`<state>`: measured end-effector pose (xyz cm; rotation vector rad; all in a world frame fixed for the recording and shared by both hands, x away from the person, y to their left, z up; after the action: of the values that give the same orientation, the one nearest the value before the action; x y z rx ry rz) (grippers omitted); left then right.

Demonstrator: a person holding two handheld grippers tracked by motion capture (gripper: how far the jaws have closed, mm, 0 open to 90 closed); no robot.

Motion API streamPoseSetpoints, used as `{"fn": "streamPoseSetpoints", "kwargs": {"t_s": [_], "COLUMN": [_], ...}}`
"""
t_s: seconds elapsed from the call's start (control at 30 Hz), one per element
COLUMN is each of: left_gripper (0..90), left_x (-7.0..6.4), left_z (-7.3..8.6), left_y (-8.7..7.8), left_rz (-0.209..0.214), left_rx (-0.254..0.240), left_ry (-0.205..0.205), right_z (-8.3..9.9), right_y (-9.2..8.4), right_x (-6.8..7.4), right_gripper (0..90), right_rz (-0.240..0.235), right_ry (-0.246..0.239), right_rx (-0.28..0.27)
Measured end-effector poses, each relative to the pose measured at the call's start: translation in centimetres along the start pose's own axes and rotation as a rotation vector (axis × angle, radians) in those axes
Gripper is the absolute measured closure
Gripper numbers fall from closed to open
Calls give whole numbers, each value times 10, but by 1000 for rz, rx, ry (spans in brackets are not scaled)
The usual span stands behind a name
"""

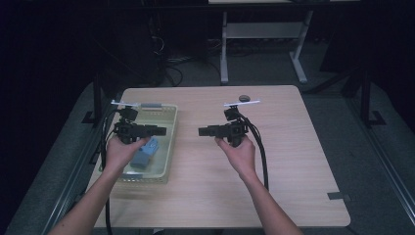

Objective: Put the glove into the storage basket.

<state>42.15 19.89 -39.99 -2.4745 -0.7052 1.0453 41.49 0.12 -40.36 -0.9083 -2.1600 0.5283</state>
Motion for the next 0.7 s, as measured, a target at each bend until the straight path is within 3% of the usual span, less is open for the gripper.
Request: {"fn": "streamPoseSetpoints", "kwargs": {"t_s": [0.33, 0.7], "left_gripper": [375, 370], "left_x": [-21, -31], "left_z": [-5, -6], "left_y": [15, 31], "left_rz": [24, 60], "left_rx": [13, 4], "left_ry": [56, 52], "right_z": [5, 10], "right_y": [-15, -36], "right_x": [-15, -36], "right_gripper": [432, 412], "right_rz": [2, 25], "right_ry": [26, 56], "right_rx": [-10, -29]}}
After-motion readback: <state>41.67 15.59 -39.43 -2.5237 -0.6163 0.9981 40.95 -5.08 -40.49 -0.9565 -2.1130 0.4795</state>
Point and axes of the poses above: each handheld gripper's, and its own axes: y roughly forward along the jaws, z roughly out of its underside, x roughly to its left, the point moved 9 cm from there along y, roughly forward along the jaws, and after that the axes turned 11 degrees about z, right-handed, at the moved point
